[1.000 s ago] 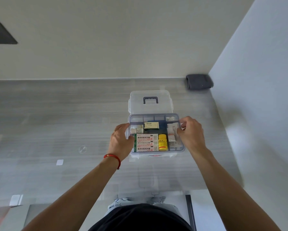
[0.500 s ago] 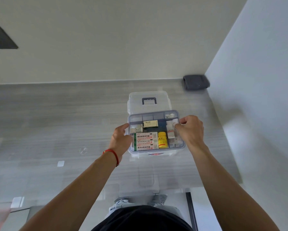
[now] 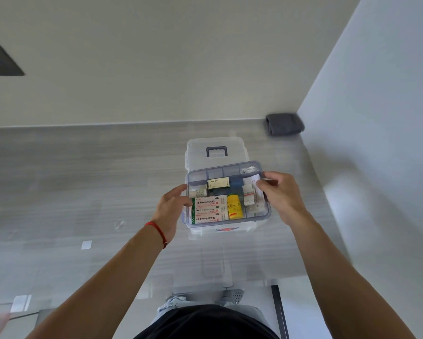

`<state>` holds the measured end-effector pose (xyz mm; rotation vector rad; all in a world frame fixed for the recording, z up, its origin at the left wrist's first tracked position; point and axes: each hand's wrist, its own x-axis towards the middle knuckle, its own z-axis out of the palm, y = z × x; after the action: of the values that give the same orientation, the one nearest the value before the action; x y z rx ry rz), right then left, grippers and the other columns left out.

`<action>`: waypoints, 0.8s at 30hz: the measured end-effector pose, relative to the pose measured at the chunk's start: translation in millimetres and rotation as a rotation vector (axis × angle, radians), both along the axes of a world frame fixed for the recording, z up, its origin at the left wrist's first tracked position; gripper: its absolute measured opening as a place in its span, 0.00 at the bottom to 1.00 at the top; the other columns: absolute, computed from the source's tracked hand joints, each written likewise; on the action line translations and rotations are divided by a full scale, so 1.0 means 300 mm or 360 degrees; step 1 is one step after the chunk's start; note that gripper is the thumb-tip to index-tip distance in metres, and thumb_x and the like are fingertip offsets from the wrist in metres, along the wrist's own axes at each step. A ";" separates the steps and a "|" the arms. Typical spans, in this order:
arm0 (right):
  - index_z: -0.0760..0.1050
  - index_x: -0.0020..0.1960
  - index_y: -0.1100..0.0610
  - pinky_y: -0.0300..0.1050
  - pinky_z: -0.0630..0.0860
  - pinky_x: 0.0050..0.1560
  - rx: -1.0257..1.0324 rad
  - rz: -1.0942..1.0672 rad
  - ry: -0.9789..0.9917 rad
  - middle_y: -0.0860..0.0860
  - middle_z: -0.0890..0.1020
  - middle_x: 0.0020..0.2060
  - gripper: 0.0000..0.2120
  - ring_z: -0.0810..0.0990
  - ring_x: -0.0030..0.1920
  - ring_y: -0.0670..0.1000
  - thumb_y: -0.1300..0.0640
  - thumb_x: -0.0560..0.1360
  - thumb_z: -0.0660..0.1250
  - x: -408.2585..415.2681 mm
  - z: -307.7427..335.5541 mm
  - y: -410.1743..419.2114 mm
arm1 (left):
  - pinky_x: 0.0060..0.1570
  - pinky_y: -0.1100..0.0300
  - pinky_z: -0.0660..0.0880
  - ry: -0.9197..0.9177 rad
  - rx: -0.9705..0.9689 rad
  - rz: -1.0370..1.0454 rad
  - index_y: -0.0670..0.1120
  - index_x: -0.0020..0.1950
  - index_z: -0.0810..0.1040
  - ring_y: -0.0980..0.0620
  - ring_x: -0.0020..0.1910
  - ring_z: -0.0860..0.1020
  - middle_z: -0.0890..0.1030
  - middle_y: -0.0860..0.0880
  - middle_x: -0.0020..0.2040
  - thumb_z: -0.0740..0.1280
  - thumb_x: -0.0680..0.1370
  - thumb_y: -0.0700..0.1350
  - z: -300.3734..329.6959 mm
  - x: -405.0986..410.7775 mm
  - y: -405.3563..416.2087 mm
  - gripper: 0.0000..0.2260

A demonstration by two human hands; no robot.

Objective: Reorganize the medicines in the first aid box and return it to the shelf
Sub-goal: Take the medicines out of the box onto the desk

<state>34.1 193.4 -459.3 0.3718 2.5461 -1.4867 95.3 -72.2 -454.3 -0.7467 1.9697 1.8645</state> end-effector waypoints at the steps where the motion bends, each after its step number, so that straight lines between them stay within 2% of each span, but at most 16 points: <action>1: 0.84 0.43 0.41 0.54 0.86 0.52 -0.0077 -0.0033 -0.0050 0.41 0.88 0.43 0.12 0.87 0.48 0.49 0.58 0.78 0.72 -0.002 0.000 0.007 | 0.58 0.59 0.71 0.0038 -0.0004 -0.0042 0.48 0.74 0.71 0.49 0.66 0.72 0.74 0.49 0.65 0.64 0.79 0.35 0.011 0.008 -0.004 0.24; 3: 0.87 0.40 0.43 0.55 0.86 0.51 -0.0213 -0.0088 -0.0111 0.45 0.89 0.42 0.13 0.89 0.47 0.51 0.60 0.76 0.72 -0.005 0.006 0.024 | 0.55 0.61 0.71 0.0105 -0.0023 -0.0066 0.48 0.73 0.72 0.52 0.61 0.73 0.74 0.50 0.62 0.64 0.80 0.37 0.023 0.013 -0.011 0.21; 5: 0.88 0.40 0.42 0.50 0.87 0.44 -0.0334 -0.0090 -0.0123 0.47 0.90 0.42 0.16 0.89 0.43 0.50 0.63 0.76 0.71 -0.004 0.026 0.037 | 0.56 0.60 0.73 0.0161 -0.0046 -0.0015 0.46 0.71 0.74 0.50 0.60 0.75 0.76 0.49 0.62 0.63 0.81 0.37 0.032 0.006 -0.012 0.18; 8: 0.89 0.42 0.47 0.42 0.84 0.36 -0.0491 -0.0074 -0.0135 0.50 0.90 0.42 0.17 0.89 0.41 0.50 0.66 0.77 0.70 -0.028 0.058 0.052 | 0.65 0.45 0.75 0.0223 0.0151 0.0125 0.38 0.67 0.75 0.38 0.63 0.78 0.81 0.37 0.61 0.61 0.81 0.32 0.050 -0.023 -0.016 0.15; 10: 0.89 0.45 0.52 0.41 0.83 0.35 -0.0538 -0.0087 -0.0130 0.51 0.90 0.42 0.13 0.89 0.41 0.50 0.67 0.77 0.70 -0.064 0.076 0.050 | 0.63 0.40 0.76 0.0247 0.0257 0.0135 0.40 0.67 0.75 0.35 0.61 0.80 0.82 0.35 0.58 0.63 0.80 0.32 0.063 -0.055 -0.025 0.15; 14: 0.87 0.43 0.51 0.43 0.84 0.38 -0.0555 -0.0110 -0.0074 0.52 0.90 0.42 0.12 0.89 0.41 0.51 0.67 0.76 0.71 -0.166 0.109 0.014 | 0.59 0.44 0.80 0.0259 0.0255 0.0225 0.41 0.70 0.73 0.40 0.57 0.83 0.84 0.40 0.59 0.67 0.80 0.35 0.075 -0.159 -0.050 0.19; 17: 0.86 0.47 0.53 0.49 0.84 0.50 -0.0585 -0.0122 -0.0085 0.55 0.89 0.46 0.09 0.87 0.45 0.54 0.66 0.77 0.70 -0.261 0.123 -0.021 | 0.55 0.48 0.82 0.0228 0.0200 0.0250 0.40 0.67 0.77 0.43 0.55 0.84 0.85 0.41 0.56 0.67 0.79 0.36 0.077 -0.261 -0.073 0.16; 20: 0.84 0.53 0.64 0.53 0.80 0.51 -0.0548 -0.0074 -0.0220 0.59 0.86 0.47 0.11 0.84 0.46 0.57 0.67 0.79 0.63 -0.371 0.119 -0.053 | 0.50 0.52 0.84 0.0204 0.0099 0.0276 0.40 0.63 0.80 0.44 0.52 0.85 0.86 0.42 0.53 0.67 0.79 0.36 0.069 -0.373 -0.083 0.12; 22: 0.80 0.56 0.72 0.57 0.78 0.50 -0.0480 -0.0085 -0.0308 0.62 0.84 0.48 0.14 0.83 0.48 0.59 0.69 0.78 0.59 -0.446 0.112 -0.071 | 0.47 0.53 0.84 0.0157 0.0088 0.0279 0.41 0.61 0.80 0.45 0.49 0.86 0.86 0.42 0.51 0.67 0.79 0.36 0.061 -0.448 -0.082 0.11; 24: 0.77 0.56 0.76 0.59 0.77 0.50 -0.0472 -0.0120 -0.0358 0.66 0.80 0.48 0.14 0.80 0.49 0.60 0.71 0.77 0.57 -0.505 0.105 -0.087 | 0.50 0.50 0.84 0.0073 0.0144 0.0281 0.40 0.62 0.79 0.43 0.50 0.86 0.86 0.40 0.52 0.67 0.79 0.36 0.051 -0.513 -0.081 0.11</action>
<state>-117.5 167.3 -428.0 0.5591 2.1229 -1.7100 -58.6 -96.4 -439.0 -0.8836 1.8857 2.0738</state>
